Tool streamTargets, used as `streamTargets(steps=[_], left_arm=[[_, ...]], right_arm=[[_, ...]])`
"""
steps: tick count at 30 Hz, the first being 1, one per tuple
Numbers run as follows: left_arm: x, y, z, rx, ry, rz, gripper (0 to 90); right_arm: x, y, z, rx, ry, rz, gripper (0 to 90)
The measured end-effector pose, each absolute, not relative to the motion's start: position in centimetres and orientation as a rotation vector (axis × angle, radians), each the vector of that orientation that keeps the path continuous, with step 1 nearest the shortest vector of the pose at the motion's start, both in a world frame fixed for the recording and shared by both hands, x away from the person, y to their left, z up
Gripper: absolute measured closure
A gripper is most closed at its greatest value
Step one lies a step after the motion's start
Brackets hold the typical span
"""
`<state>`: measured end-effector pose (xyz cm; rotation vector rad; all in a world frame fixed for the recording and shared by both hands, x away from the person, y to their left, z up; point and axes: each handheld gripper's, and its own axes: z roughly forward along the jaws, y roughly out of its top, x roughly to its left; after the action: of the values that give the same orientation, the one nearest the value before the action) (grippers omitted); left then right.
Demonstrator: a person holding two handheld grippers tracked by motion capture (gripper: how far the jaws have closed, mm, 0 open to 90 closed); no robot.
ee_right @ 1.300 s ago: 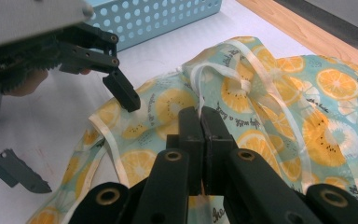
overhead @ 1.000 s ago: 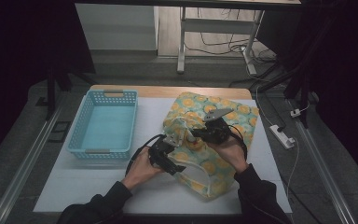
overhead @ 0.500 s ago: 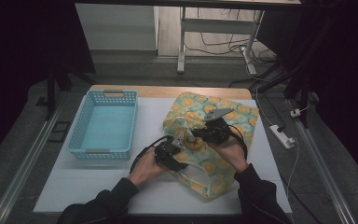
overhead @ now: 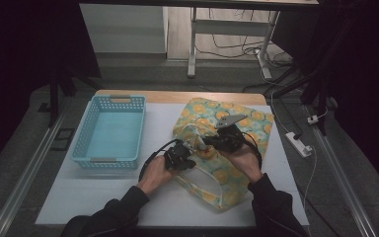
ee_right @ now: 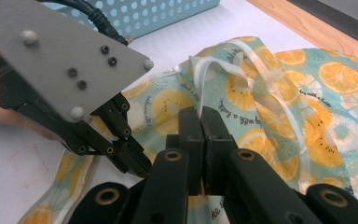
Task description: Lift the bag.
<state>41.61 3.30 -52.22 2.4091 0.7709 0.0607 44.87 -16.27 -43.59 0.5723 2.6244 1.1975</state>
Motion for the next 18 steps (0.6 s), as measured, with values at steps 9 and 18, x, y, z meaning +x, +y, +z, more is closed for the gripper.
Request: streamTargets(steps=[9,18], left_arm=[[41.4,3.3,-51.7,2.378,0.812,0.083,89.5],[41.2,4.0,-50.1,2.316,0.822,0.099,89.6]], right_arm=[[44.9,-16.5,-43.4,0.574,2.618,1.205,89.3],[44.8,-16.4,-43.3,0.566,2.617,1.208,89.4]])
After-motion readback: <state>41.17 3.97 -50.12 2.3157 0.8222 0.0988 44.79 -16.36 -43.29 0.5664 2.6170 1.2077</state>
